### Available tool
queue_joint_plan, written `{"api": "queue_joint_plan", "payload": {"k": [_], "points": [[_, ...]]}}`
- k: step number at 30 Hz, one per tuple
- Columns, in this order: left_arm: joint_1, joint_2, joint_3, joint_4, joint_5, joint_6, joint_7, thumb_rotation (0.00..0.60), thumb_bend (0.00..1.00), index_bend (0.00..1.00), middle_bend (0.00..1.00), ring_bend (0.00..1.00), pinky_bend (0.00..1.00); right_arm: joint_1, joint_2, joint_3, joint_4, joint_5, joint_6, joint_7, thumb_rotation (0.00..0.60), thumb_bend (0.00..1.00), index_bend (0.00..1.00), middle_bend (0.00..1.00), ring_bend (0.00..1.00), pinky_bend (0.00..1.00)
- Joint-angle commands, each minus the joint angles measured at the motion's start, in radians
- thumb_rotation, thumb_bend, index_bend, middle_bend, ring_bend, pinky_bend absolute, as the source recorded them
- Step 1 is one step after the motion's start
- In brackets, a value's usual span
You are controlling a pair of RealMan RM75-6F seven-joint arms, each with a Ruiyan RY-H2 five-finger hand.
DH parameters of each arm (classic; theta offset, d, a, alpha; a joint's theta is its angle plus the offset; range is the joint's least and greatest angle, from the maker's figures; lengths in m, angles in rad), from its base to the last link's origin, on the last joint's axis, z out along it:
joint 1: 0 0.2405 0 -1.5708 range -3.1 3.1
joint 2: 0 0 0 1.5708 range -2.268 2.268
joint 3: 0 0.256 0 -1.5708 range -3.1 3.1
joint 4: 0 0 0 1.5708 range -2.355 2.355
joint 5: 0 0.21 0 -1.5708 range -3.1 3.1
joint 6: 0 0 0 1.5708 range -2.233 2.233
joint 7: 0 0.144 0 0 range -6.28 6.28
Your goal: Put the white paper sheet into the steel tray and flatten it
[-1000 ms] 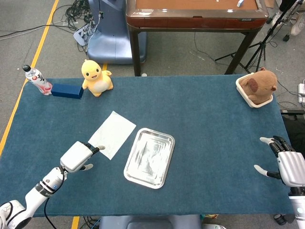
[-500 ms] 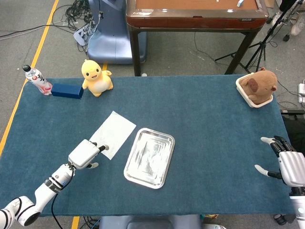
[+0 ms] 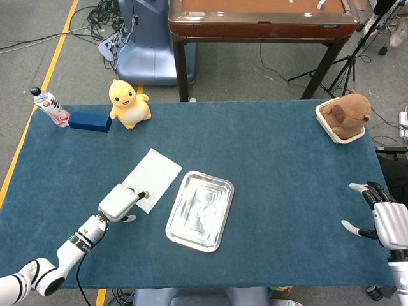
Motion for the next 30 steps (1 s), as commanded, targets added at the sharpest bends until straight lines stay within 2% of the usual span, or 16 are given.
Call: {"api": "queue_joint_plan", "payload": {"k": [1, 7, 11, 18, 30], "points": [[-0.005, -0.005, -0.001, 0.004, -0.021, -0.019, -0.007, 0.600, 0.06, 0.37, 0.92, 0.65, 0.74, 0.000, 0.000, 0.000, 0.001, 0.000, 0.000, 0.001, 0.600, 0.00, 0.25, 0.30, 0.16, 0.33], [-0.011, -0.019, -0.003, 0.019, -0.049, -0.034, 0.002, 0.600, 0.06, 0.38, 0.92, 0.65, 0.74, 0.001, -0.001, -0.001, 0.001, 0.001, -0.004, 0.000, 0.600, 0.00, 0.25, 0.30, 0.16, 0.33], [-0.013, -0.030, -0.003, 0.027, -0.057, -0.032, 0.005, 0.600, 0.14, 0.40, 0.92, 0.65, 0.74, 0.001, -0.001, -0.001, 0.000, 0.000, -0.004, -0.002, 0.600, 0.00, 0.25, 0.30, 0.16, 0.33], [-0.017, -0.045, -0.003, 0.036, -0.075, -0.038, 0.012, 0.600, 0.20, 0.42, 0.92, 0.65, 0.74, 0.000, 0.000, -0.001, -0.001, 0.001, -0.004, -0.002, 0.600, 0.00, 0.25, 0.30, 0.16, 0.33], [-0.021, -0.074, 0.003, 0.067, -0.085, -0.036, 0.015, 0.600, 0.20, 0.42, 0.92, 0.65, 0.74, 0.001, 0.001, -0.001, -0.002, 0.002, -0.006, -0.003, 0.600, 0.00, 0.25, 0.30, 0.16, 0.33]]}}
